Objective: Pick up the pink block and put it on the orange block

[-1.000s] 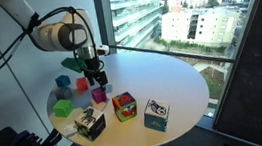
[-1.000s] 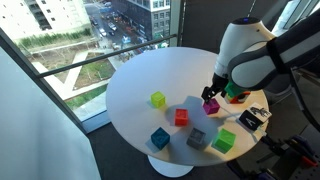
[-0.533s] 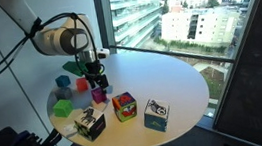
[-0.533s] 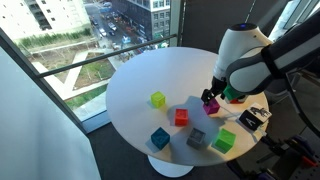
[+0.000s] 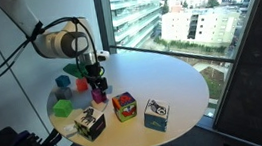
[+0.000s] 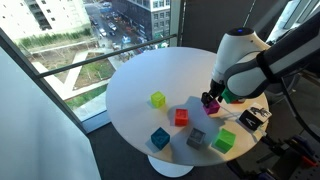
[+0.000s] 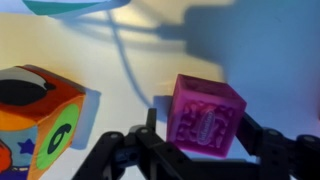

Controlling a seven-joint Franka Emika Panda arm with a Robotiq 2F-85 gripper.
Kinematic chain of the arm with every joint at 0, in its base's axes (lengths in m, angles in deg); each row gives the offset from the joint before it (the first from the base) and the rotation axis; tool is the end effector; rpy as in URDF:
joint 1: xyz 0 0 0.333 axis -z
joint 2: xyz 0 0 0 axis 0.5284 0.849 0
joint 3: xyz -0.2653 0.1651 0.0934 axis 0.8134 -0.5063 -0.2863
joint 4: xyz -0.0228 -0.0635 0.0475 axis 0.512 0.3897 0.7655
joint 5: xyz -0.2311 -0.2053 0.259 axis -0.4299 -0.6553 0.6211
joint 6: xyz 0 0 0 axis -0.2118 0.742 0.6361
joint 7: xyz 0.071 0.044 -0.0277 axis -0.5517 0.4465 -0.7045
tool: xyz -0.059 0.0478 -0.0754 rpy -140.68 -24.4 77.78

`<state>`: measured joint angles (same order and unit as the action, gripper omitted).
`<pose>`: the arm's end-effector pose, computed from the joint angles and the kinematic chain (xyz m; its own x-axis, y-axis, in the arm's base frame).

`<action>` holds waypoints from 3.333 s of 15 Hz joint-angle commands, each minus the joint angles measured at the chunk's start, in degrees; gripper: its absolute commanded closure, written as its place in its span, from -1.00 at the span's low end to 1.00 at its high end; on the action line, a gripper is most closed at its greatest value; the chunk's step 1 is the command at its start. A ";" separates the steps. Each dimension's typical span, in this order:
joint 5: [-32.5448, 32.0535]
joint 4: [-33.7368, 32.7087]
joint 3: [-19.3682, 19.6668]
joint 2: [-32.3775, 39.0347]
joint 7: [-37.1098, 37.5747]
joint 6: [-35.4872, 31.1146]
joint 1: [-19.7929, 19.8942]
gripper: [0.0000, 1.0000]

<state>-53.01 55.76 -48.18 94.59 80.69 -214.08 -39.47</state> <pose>0.5162 0.0250 0.1718 0.9803 -0.1968 -0.0157 -0.1951 -0.9779 0.0747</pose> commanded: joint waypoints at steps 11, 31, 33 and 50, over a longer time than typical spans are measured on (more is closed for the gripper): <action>-1.59 -1.85 0.59 -3.66 1.23 4.64 -2.02 0.38; 0.22 -1.25 -8.62 -10.89 -8.06 9.15 -1.48 0.38; 0.45 -1.17 -9.36 -10.71 -9.82 8.92 -1.49 0.38; -3.55 -3.51 -10.42 -7.96 -7.57 8.12 -4.17 0.38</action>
<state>-54.30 53.86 -58.93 85.69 71.37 -206.08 -43.11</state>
